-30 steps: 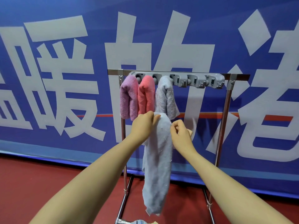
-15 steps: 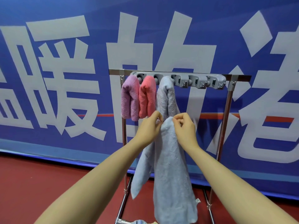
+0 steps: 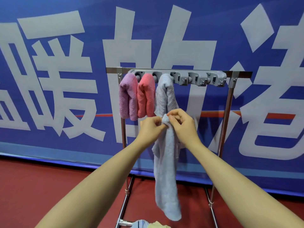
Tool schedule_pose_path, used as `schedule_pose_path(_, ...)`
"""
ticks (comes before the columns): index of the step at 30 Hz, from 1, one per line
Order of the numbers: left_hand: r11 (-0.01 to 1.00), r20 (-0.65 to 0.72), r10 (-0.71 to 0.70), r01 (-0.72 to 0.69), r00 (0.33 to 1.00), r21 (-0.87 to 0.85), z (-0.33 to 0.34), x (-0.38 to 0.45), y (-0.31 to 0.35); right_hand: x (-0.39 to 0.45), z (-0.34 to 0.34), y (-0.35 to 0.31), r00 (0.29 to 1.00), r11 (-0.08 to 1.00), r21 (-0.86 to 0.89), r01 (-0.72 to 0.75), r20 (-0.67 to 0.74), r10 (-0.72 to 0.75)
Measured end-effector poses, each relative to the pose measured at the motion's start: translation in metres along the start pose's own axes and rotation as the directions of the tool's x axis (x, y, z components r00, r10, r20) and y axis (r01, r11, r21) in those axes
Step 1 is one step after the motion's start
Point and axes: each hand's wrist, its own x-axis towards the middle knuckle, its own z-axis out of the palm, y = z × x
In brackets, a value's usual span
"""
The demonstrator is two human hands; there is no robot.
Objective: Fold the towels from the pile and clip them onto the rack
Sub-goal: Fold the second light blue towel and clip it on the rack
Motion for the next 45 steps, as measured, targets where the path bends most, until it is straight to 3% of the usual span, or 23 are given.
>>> schedule_pose_path(3, 1.000, 0.000, 0.005, -0.005, 1.000, 0.013, -0.003, 0.008, 0.001, 0.001, -0.002, 0.004, 0.999, 1.000, 0.020, -0.024, -0.039, 0.024)
schedule_pose_path(6, 0.999, -0.012, 0.033, -0.033, 0.999, 0.009, -0.010, 0.013, 0.002, 0.001, -0.008, 0.017, 0.994, 0.995, -0.079, -0.066, -0.095, 0.058)
schedule_pose_path(10, 0.994, 0.007, 0.075, -0.074, 0.997, -0.086, -0.020, 0.011, 0.008, -0.006, -0.011, 0.039, 0.977, 0.939, -0.282, -0.195, 0.033, 0.213)
schedule_pose_path(14, 0.986, 0.021, 0.087, -0.083, 0.996, -0.145, -0.026, 0.008, 0.011, -0.009, -0.007, 0.038, 0.966, 0.936, -0.300, -0.186, 0.120, 0.231)
schedule_pose_path(17, 0.993, 0.011, 0.041, -0.039, 0.999, -0.113, -0.030, 0.009, 0.004, -0.006, -0.007, 0.037, 0.980, 0.947, -0.271, -0.173, 0.049, 0.193)
schedule_pose_path(21, 0.988, 0.054, 0.038, -0.046, 0.998, 0.146, -0.030, 0.009, -0.006, -0.002, -0.008, 0.032, 0.982, 0.964, -0.194, -0.182, -0.077, 0.170)
schedule_pose_path(25, 0.973, -0.016, 0.005, -0.002, 1.000, 0.230, -0.028, 0.005, -0.017, 0.004, -0.014, 0.021, 0.964, 0.974, -0.130, -0.186, -0.214, 0.156)
schedule_pose_path(29, 0.978, -0.045, 0.008, 0.002, 0.999, 0.207, -0.027, -0.002, -0.016, 0.008, -0.021, 0.018, 0.963, 0.969, -0.149, -0.196, -0.214, 0.162)
schedule_pose_path(35, 0.930, -0.002, 0.191, -0.180, 0.982, 0.322, -0.014, -0.004, -0.003, 0.009, -0.014, 0.005, 0.978, 0.991, -0.024, -0.129, -0.169, 0.123)
schedule_pose_path(39, 0.879, 0.039, 0.324, -0.316, 0.945, 0.356, -0.002, -0.010, 0.000, 0.014, -0.007, 0.001, 0.983, 0.993, -0.043, -0.113, -0.152, 0.105)
schedule_pose_path(45, 0.874, 0.063, 0.326, -0.326, 0.943, 0.360, 0.006, -0.014, 0.003, 0.018, -0.004, -0.005, 0.988, 0.996, -0.022, -0.081, -0.131, 0.078)
